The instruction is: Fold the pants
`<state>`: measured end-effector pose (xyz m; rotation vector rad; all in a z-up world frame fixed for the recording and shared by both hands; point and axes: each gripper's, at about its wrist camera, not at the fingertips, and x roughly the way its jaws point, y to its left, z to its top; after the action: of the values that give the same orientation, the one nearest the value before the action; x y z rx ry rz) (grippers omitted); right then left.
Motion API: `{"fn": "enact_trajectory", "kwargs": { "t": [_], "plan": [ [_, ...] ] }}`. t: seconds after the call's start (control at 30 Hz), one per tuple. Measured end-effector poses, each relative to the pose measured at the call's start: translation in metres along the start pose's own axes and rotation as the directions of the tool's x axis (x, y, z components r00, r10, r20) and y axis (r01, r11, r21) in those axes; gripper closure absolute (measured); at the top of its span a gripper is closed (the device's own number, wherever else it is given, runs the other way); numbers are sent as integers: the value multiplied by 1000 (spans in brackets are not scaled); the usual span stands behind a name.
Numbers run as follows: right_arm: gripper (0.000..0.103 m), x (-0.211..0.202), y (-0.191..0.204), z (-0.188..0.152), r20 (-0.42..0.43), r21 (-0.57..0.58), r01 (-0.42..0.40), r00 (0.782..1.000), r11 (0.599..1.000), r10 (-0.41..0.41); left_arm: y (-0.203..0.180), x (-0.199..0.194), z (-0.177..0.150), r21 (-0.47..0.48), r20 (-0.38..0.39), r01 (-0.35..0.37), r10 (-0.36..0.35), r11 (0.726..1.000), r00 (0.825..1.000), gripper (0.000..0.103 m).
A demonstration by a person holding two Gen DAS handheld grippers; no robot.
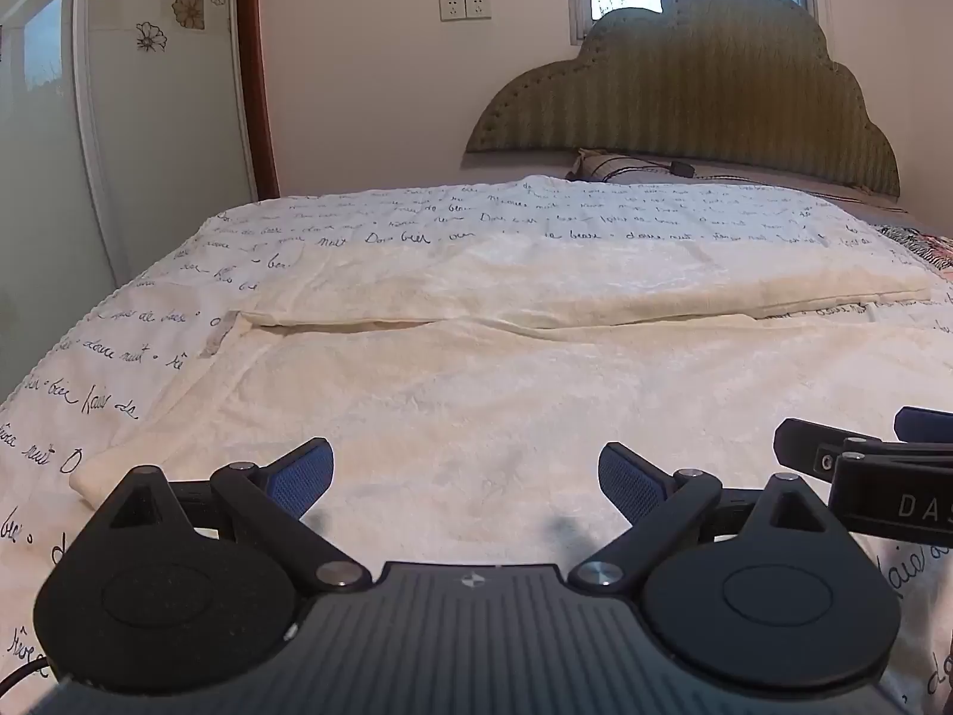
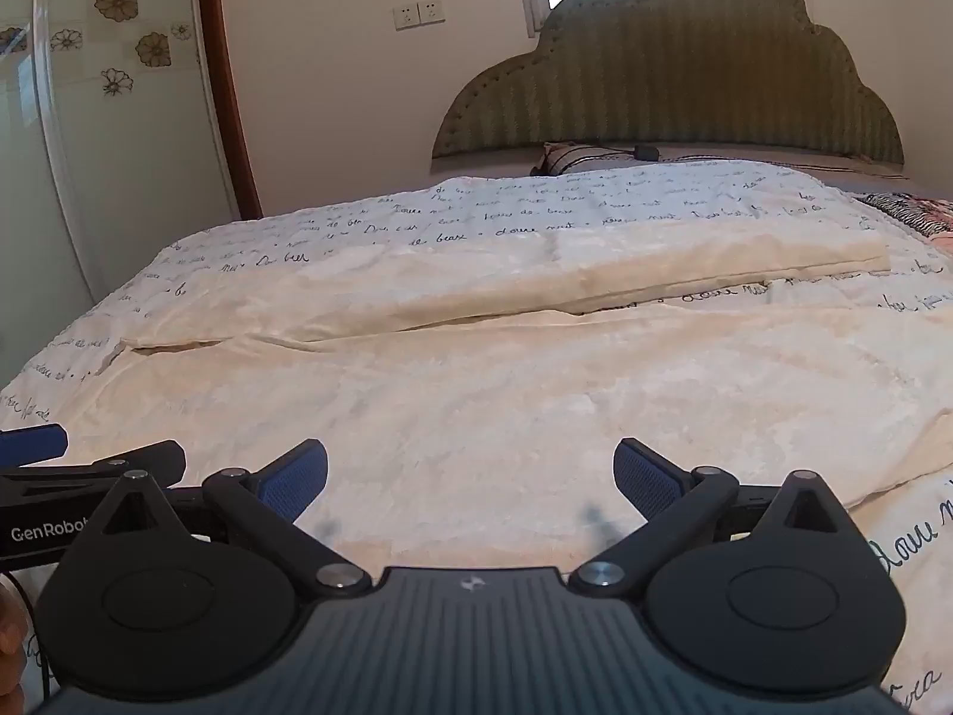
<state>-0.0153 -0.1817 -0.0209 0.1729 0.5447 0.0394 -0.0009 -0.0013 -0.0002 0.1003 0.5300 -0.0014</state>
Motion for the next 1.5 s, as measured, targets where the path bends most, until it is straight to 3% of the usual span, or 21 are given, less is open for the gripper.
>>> {"fn": "enact_trajectory", "kwargs": {
  "t": [0.07,0.17,0.43,0.6,0.9,1.13,1.5],
  "plan": [
    [0,-1,-1,1,3,-2,4,1000,1000,-4,-9,6,-1,19,-30,-3,3,1000,1000,5],
    [0,-3,-3,2,11,2,14,1000,1000,-14,3,4,-4,-13,-10,21,-22,1000,1000,5],
    [0,2,5,-5,1,-27,9,1000,1000,-9,9,17,-9,-32,-28,-2,1,999,1000,5],
    [0,3,3,-5,3,-29,-2,1000,1000,2,10,22,-10,-34,0,-13,13,999,1000,5],
    [0,19,1,-10,24,-50,16,1000,999,-14,4,45,-16,-25,-13,40,-41,999,999,5],
    [0,34,0,-20,-23,-46,18,1000,999,-19,8,56,-21,-56,-62,52,-55,997,997,0],
    [0,44,4,-25,-68,-68,49,996,996,-54,2,60,-24,-23,-93,32,-34,999,995,0]
  ]
}}
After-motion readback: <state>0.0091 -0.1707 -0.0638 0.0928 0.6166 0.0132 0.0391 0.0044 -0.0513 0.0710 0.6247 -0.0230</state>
